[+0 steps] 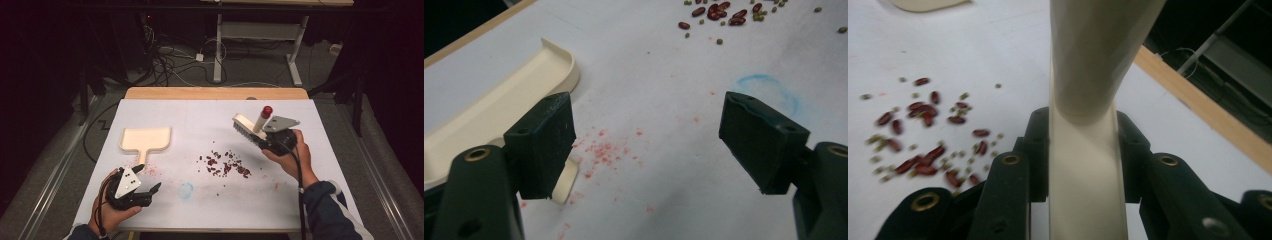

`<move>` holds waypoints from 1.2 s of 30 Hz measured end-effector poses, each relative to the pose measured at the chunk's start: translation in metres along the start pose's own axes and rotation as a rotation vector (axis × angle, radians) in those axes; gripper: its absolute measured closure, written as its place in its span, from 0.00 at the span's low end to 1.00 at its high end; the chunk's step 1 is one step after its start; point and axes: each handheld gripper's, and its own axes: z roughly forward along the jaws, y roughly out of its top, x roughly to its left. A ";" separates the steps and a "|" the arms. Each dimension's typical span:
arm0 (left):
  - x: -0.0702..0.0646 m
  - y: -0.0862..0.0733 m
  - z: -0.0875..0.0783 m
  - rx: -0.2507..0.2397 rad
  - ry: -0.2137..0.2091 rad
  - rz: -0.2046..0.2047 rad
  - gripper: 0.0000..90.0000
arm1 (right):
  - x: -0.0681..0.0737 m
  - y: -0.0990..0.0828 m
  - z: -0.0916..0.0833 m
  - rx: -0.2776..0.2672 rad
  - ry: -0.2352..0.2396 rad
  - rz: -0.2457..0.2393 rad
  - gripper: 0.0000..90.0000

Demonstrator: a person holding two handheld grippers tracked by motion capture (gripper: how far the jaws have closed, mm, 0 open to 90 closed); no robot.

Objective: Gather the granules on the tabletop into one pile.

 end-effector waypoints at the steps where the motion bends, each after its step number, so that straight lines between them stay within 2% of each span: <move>1: 0.001 -0.001 0.000 0.008 -0.002 0.003 0.24 | -0.001 0.005 0.008 0.002 -0.003 -0.019 0.75; 2: 0.001 -0.002 0.001 0.009 -0.004 -0.002 0.24 | -0.001 0.009 0.016 0.002 -0.002 -0.026 0.75; 4: 0.001 -0.002 0.001 0.013 -0.004 -0.002 0.24 | -0.002 0.018 0.033 0.004 0.032 -0.021 0.75; 5: 0.001 -0.003 0.002 0.013 -0.003 0.003 0.24 | -0.001 0.022 0.040 0.007 0.032 -0.038 0.75; 7: 0.000 -0.002 0.002 0.019 -0.003 0.008 0.24 | 0.003 0.030 0.055 0.019 0.001 -0.095 0.75; 9: 0.000 -0.001 0.001 0.012 -0.005 0.012 0.24 | 0.007 0.036 0.067 0.019 0.017 -0.108 0.75; 14: -0.002 -0.003 0.002 0.025 -0.020 0.021 0.24 | 0.027 0.042 0.091 0.036 0.039 -0.180 0.75; 17: -0.002 -0.003 0.002 0.025 -0.024 0.018 0.24 | 0.040 0.040 0.097 0.046 0.085 -0.234 0.75; 18: -0.002 -0.004 0.001 0.022 -0.023 0.020 0.24 | 0.045 0.039 0.098 0.044 0.109 -0.233 0.75; 21: -0.002 -0.003 -0.002 0.020 -0.019 0.025 0.24 | 0.060 0.033 0.095 0.049 0.141 -0.290 0.75; 24: -0.004 -0.003 -0.002 0.018 -0.022 0.027 0.24 | 0.071 0.023 0.089 0.049 0.156 -0.393 0.74; 27: -0.005 -0.002 -0.002 0.019 -0.024 0.033 0.25 | 0.076 0.013 0.078 0.047 0.176 -0.399 0.74; 31: -0.008 -0.001 -0.001 0.039 -0.035 0.035 0.25 | 0.073 0.002 0.062 0.019 0.241 -0.427 0.74; 33: -0.009 -0.001 0.000 0.046 -0.039 0.040 0.25 | 0.074 -0.005 0.052 0.016 0.259 -0.416 0.74; 34: -0.009 -0.001 0.000 0.046 -0.042 0.041 0.25 | 0.072 -0.007 0.049 0.011 0.273 -0.446 0.74; 36: -0.010 -0.001 0.001 0.047 -0.046 0.038 0.25 | 0.073 -0.014 0.040 -0.002 0.290 -0.409 0.74</move>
